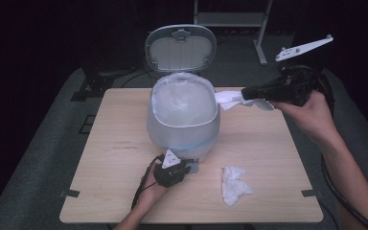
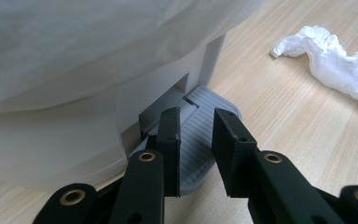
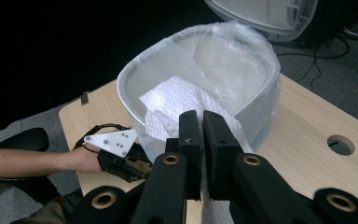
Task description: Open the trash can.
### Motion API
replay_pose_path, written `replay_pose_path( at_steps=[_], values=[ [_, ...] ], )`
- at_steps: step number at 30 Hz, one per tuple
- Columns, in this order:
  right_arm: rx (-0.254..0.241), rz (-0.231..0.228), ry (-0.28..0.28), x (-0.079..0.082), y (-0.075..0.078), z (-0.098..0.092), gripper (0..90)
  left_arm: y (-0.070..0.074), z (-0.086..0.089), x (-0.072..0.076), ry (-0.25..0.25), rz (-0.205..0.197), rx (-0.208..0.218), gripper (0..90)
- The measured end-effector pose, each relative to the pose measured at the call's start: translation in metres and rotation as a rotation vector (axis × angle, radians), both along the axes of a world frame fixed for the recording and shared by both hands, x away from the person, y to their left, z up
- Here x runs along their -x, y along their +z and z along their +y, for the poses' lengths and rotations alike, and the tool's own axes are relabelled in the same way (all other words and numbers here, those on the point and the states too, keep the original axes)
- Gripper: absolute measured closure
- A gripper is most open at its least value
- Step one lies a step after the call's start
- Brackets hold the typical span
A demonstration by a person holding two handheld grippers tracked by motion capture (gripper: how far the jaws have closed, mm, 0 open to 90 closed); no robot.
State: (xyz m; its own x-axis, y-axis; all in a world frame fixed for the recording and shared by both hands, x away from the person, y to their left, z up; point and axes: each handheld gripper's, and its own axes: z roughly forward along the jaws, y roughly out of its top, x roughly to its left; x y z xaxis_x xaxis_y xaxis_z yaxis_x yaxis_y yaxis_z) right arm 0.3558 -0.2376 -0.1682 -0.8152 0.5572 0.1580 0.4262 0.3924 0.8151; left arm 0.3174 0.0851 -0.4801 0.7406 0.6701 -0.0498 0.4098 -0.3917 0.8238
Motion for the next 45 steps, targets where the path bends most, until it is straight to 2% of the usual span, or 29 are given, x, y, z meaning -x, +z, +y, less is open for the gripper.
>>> replay_pose_path(
  at_steps=[20,33,40,45],
  values=[
    [0.022,-0.018,0.048,-0.012,0.022,0.041,85.8,0.0,0.001,0.0,-0.001,0.005,0.001,72.4],
    [0.033,-0.017,0.076,-0.022,0.026,0.069,85.8,0.0,0.001,-0.001,-0.003,0.008,0.009,72.4],
    [0.054,-0.024,0.086,-0.026,0.025,0.084,85.8,0.0,0.001,-0.001,-0.002,0.007,0.011,72.4],
    [0.047,-0.016,0.093,-0.03,0.022,0.089,85.8,0.0,0.001,-0.001,-0.002,0.007,0.01,72.4]
  ],
)
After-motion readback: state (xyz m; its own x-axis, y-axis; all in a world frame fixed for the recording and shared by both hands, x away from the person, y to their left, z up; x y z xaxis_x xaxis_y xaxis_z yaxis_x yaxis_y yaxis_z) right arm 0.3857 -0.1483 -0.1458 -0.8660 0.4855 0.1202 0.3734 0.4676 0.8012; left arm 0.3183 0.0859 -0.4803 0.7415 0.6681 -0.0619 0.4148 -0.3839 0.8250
